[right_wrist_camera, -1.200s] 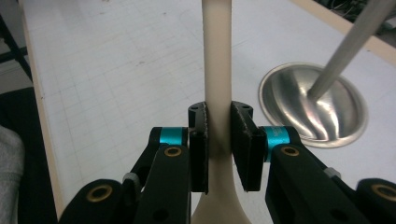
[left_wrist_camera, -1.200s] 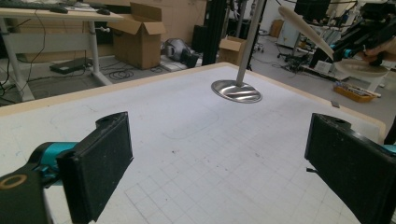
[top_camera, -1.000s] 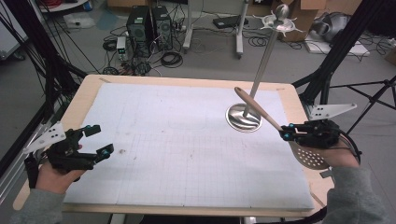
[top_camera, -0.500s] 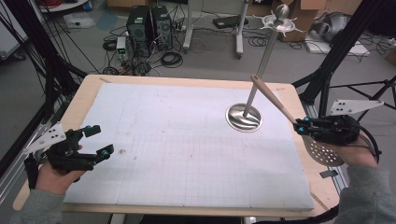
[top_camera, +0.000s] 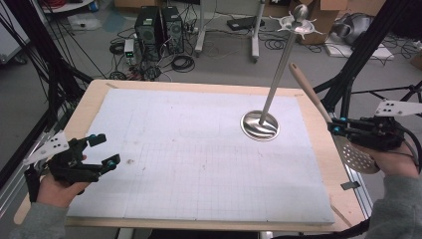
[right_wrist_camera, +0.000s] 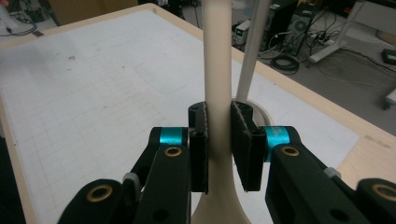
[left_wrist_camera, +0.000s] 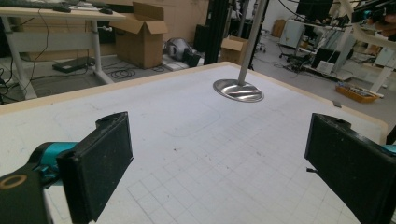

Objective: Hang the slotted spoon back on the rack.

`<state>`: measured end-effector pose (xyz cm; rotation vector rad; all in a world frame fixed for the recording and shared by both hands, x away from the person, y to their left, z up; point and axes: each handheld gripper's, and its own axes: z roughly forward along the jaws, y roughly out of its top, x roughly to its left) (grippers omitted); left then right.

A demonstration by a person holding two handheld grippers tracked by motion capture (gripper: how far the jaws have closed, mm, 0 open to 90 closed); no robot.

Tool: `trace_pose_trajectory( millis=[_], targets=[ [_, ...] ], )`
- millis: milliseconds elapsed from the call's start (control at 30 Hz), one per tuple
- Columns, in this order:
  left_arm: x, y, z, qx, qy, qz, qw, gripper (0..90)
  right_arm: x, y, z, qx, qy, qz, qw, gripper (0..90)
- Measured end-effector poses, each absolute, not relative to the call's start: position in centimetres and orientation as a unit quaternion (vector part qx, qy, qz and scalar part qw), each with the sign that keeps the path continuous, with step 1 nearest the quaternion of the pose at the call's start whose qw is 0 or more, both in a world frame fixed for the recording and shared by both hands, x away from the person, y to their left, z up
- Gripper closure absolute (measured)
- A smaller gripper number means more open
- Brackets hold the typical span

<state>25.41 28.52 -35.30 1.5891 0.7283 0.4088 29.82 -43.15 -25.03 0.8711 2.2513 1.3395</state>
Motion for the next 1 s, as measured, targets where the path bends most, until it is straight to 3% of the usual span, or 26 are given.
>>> trace_pose_trajectory(
  millis=[1000],
  targets=[
    [25.1, 29.2, -35.3, 0.687, 0.322, 0.180, 0.626, 7.9, 30.9, -46.9, -21.4, 0.327, 0.778, 0.497, 0.201, 77.9]
  ],
)
